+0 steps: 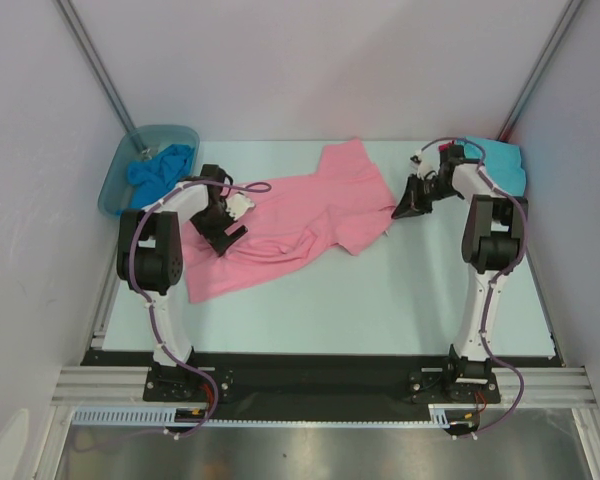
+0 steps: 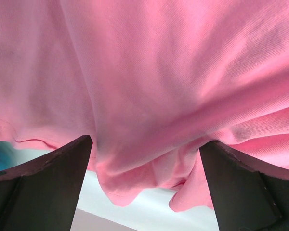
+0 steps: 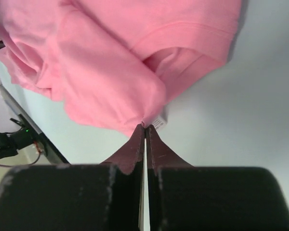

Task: Fold and stack the t-shirts
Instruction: Flatten the tshirt out

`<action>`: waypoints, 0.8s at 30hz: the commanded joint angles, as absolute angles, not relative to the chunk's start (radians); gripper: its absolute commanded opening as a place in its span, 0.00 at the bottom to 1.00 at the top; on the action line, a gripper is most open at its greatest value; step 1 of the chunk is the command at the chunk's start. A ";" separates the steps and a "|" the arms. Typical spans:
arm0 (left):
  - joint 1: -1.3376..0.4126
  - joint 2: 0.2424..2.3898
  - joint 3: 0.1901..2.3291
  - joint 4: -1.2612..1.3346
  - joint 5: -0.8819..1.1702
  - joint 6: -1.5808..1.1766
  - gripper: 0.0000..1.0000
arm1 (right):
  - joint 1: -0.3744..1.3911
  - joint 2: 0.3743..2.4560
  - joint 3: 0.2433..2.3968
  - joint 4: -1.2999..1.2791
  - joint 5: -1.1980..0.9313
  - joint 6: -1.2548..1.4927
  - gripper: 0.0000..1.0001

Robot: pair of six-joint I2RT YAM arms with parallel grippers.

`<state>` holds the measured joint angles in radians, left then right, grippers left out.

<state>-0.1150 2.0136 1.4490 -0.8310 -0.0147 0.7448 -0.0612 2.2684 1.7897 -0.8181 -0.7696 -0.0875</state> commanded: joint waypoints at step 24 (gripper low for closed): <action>-0.129 1.928 1.539 -0.864 -0.018 0.951 1.00 | 0.224 1.497 1.220 -1.009 -0.341 -0.606 0.00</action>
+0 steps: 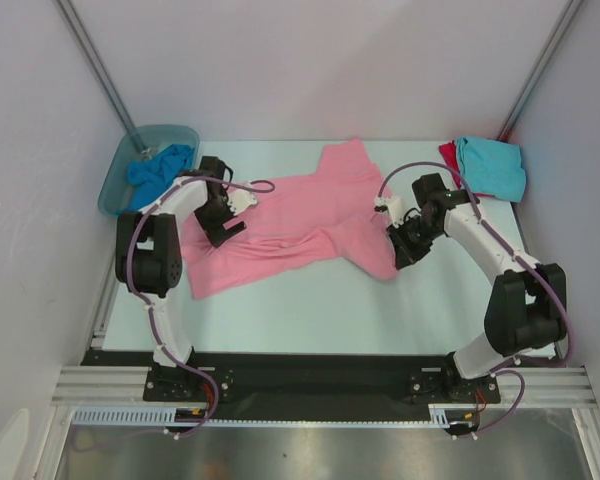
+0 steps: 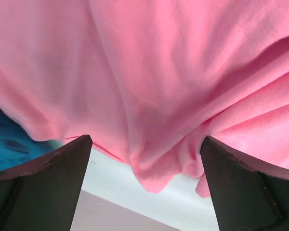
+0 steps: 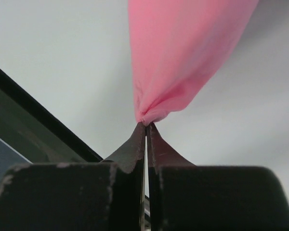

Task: Fold and stack the t-shirts
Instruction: Flatten the tshirt out

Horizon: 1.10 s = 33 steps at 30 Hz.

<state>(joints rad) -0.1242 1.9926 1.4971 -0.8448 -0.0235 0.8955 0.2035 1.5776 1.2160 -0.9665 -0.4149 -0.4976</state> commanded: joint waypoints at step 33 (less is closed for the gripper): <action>-0.129 1.982 1.704 -1.247 0.213 1.282 1.00 | 0.451 1.316 0.953 -1.394 -0.045 -1.083 0.00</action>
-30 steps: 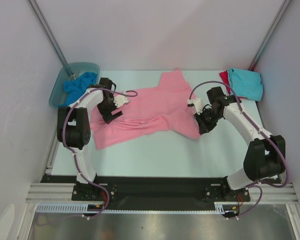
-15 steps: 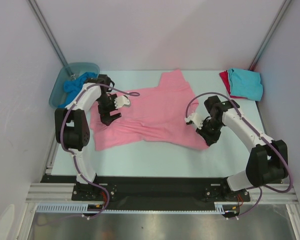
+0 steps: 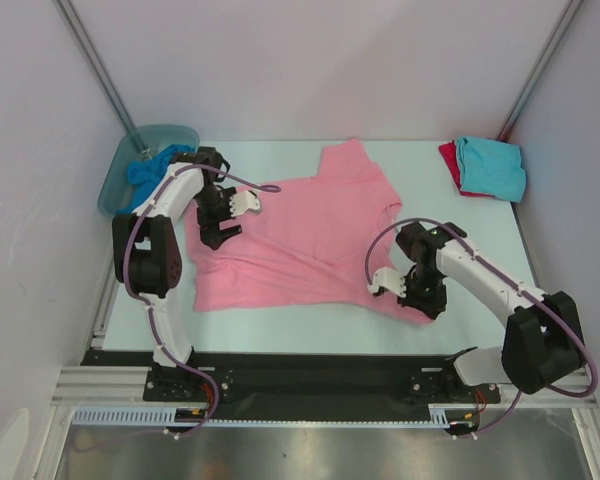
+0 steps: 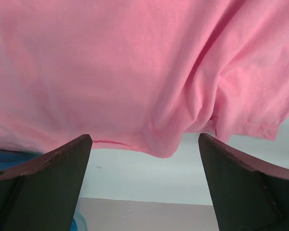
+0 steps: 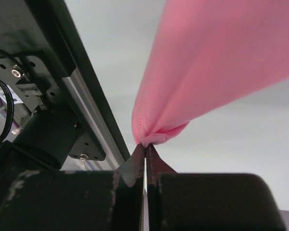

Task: Fold and stack the t-shirts
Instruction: Flatten the tshirt out

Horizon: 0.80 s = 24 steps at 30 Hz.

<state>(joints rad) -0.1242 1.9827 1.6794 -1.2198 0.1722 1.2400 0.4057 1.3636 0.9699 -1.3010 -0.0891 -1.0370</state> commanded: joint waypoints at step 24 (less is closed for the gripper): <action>-0.123 2.002 1.706 -1.269 0.232 1.338 1.00 | 0.583 1.574 1.297 -1.515 -0.305 -1.068 0.00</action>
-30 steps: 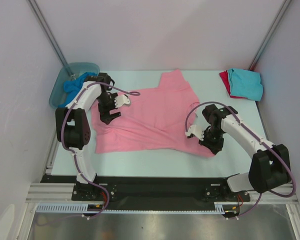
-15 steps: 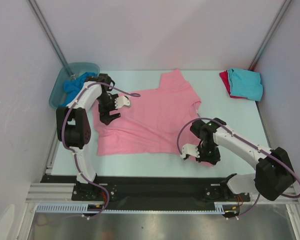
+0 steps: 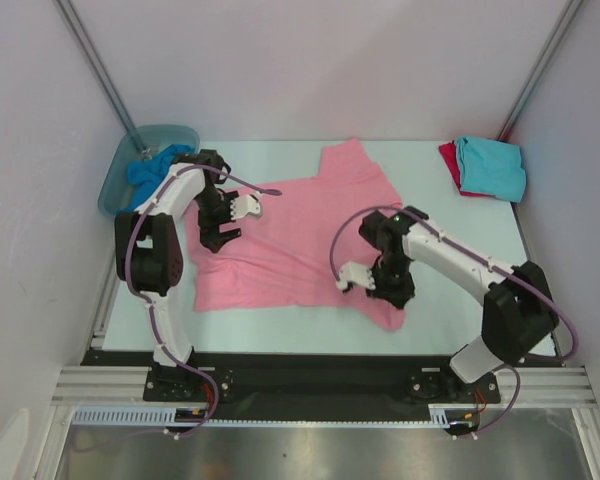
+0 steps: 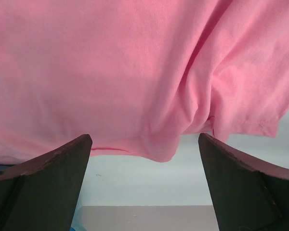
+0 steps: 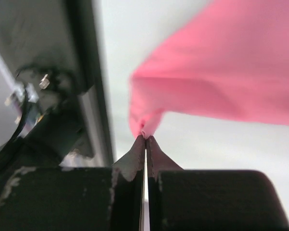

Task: Fold and stack the t-shirts
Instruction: Flatten the tshirt out

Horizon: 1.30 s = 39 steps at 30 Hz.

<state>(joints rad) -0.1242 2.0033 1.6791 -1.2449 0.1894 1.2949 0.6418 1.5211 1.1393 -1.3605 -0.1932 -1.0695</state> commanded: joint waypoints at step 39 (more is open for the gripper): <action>-0.121 1.960 1.635 -1.233 0.305 1.327 1.00 | 0.825 2.082 2.271 -1.448 -0.370 -0.953 0.00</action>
<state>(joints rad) -0.1242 2.0048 1.6455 -1.2362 0.2665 1.3098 0.8764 2.1025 2.3238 -1.3437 -0.4007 -0.9436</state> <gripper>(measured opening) 0.996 0.010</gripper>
